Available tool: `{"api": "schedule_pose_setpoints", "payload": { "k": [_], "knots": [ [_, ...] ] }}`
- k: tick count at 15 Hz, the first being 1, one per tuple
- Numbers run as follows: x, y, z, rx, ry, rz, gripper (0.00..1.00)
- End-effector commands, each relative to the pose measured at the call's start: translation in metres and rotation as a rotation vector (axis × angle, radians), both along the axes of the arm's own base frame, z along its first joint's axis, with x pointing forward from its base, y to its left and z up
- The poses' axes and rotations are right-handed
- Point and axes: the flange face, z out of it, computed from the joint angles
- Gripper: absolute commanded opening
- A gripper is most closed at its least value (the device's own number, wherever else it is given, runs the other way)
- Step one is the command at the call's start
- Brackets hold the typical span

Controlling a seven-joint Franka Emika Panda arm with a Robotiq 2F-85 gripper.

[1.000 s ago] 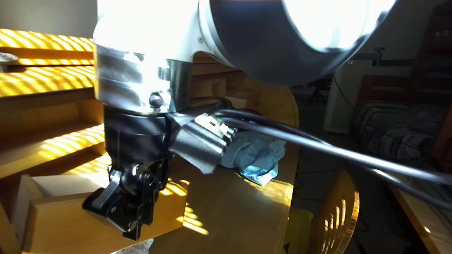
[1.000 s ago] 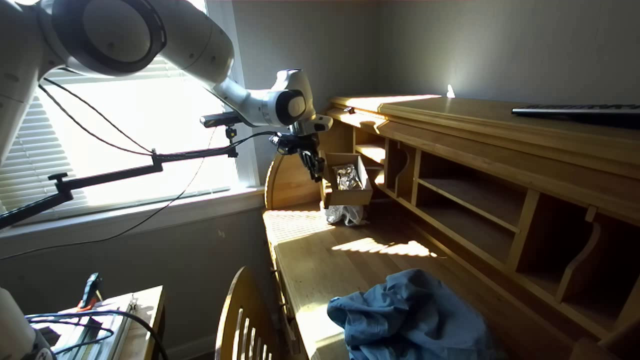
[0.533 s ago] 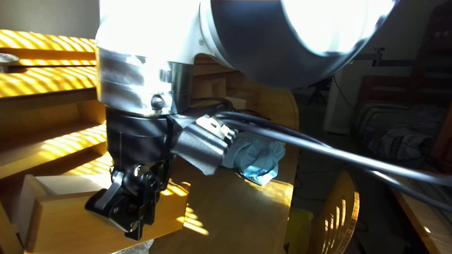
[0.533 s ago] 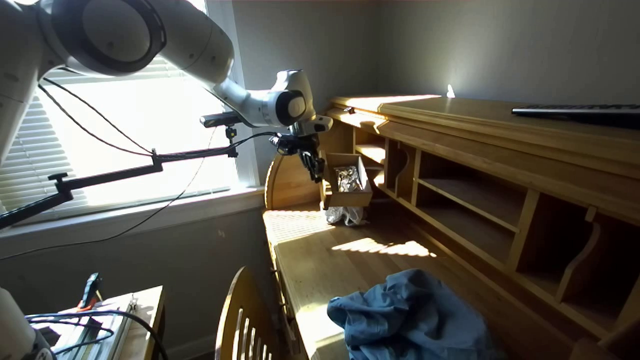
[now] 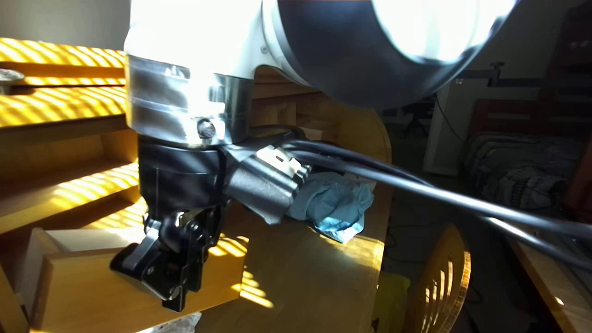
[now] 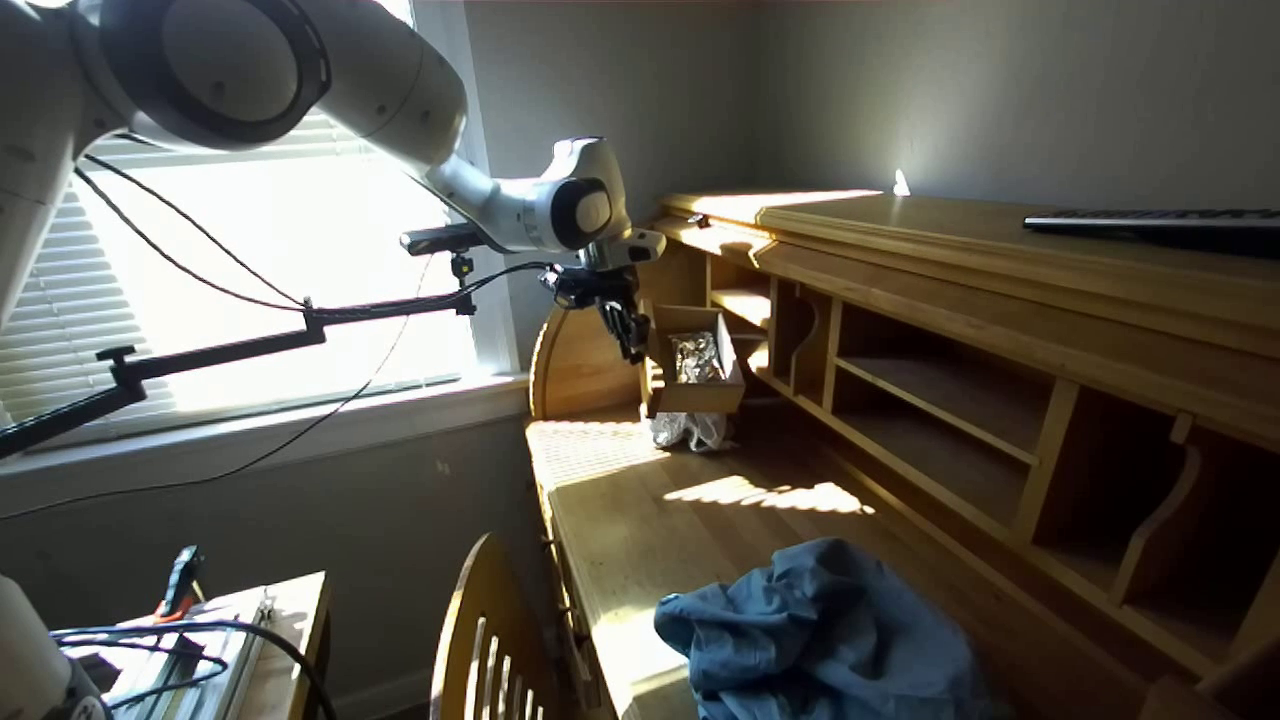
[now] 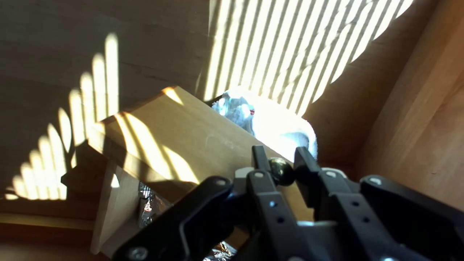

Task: Open the top drawer on the right, remove the top drawer on the left and put it on the table

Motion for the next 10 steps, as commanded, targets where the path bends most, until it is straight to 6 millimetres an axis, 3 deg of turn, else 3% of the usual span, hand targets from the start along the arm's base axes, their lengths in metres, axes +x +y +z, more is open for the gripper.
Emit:
{"api": "schedule_pose_setpoints", "payload": {
  "k": [1, 10],
  "knots": [
    [-0.006, -0.004, 0.013, -0.011, 0.001, 0.004, 0.06],
    [-0.006, -0.009, 0.027, -0.004, -0.01, -0.003, 0.06]
  ]
}}
